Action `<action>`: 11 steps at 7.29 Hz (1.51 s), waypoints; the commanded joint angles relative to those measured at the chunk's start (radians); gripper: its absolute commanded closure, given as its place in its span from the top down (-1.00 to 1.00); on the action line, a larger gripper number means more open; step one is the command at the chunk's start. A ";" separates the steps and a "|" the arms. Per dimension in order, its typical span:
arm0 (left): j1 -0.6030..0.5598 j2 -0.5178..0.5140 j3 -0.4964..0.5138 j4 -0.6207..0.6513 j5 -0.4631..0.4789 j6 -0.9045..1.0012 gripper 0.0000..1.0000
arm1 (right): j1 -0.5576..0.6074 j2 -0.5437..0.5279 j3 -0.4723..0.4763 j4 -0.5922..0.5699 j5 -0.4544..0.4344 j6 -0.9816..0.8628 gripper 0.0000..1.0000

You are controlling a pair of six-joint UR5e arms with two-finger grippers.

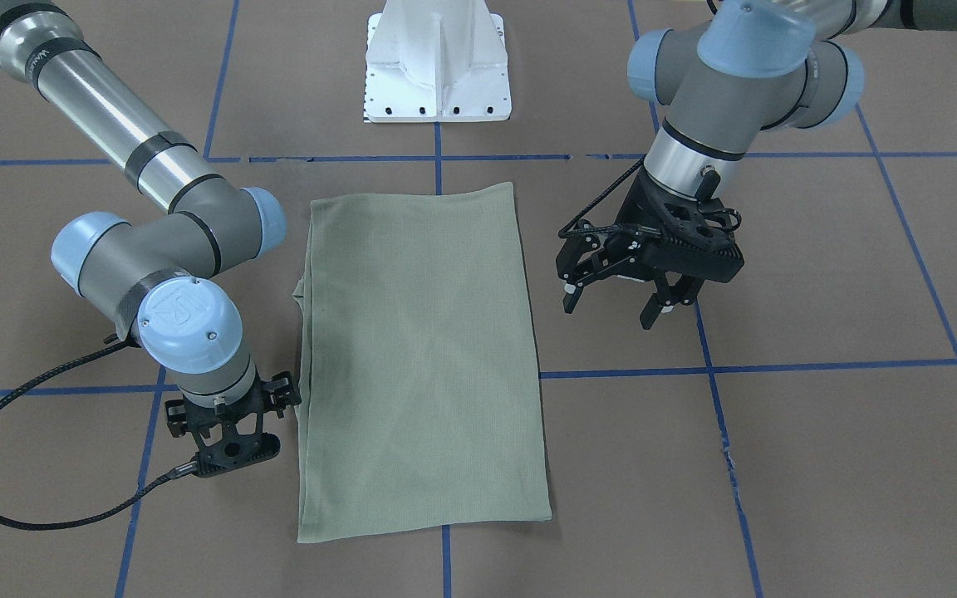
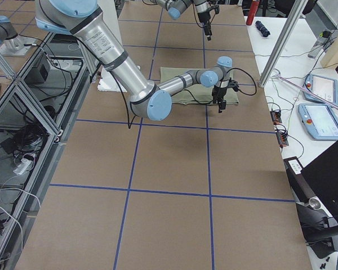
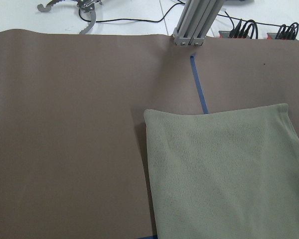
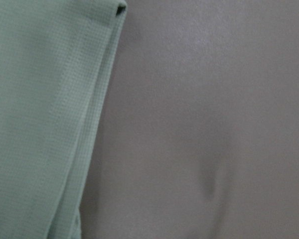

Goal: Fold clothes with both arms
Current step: 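Slide the right gripper along the side edge to the corner farthest from the robot, then move the left gripper to the near shirt corner while the right gripper lifts away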

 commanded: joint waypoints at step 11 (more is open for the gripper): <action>0.506 0.096 -0.041 0.104 0.165 -0.780 0.98 | -0.009 -0.306 0.779 -0.381 0.142 0.137 1.00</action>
